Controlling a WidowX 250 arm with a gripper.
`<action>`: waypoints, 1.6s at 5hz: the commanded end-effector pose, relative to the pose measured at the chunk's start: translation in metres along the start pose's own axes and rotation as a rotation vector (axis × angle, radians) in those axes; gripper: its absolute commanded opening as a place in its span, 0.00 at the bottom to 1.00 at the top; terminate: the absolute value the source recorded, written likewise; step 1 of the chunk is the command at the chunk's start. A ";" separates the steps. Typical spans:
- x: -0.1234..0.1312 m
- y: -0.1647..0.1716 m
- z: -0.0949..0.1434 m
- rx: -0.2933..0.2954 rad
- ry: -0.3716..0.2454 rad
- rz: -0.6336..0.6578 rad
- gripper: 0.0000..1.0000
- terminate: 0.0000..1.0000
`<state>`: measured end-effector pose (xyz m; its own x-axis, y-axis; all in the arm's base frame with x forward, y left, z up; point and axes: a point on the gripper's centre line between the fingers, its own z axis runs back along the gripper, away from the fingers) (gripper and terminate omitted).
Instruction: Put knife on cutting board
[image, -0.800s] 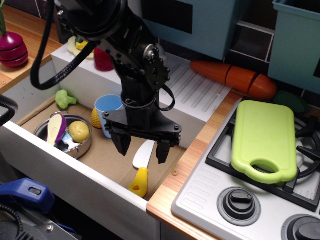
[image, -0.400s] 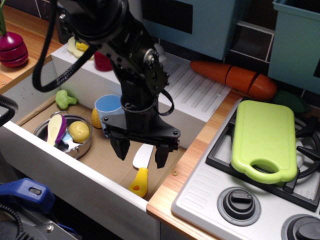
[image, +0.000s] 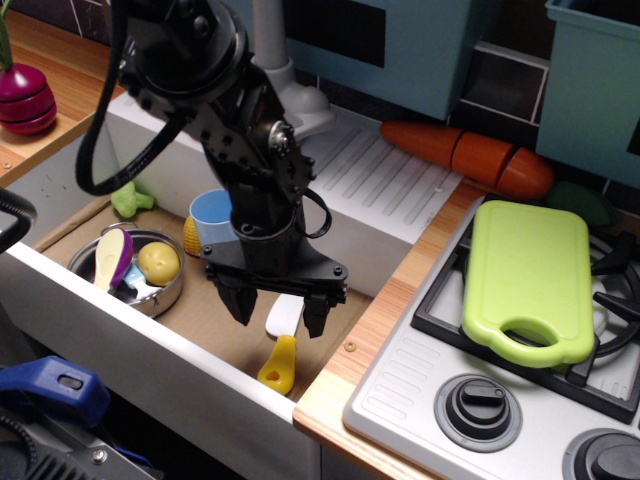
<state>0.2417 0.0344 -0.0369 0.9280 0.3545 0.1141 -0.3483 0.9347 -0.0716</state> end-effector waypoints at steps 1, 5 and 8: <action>0.009 0.002 -0.013 -0.038 -0.051 0.002 1.00 0.00; 0.007 -0.010 -0.046 0.025 -0.060 -0.021 1.00 0.00; 0.007 -0.020 -0.034 0.042 -0.067 0.020 0.00 0.00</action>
<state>0.2486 0.0193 -0.0696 0.9217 0.3740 0.1030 -0.3773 0.9260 0.0138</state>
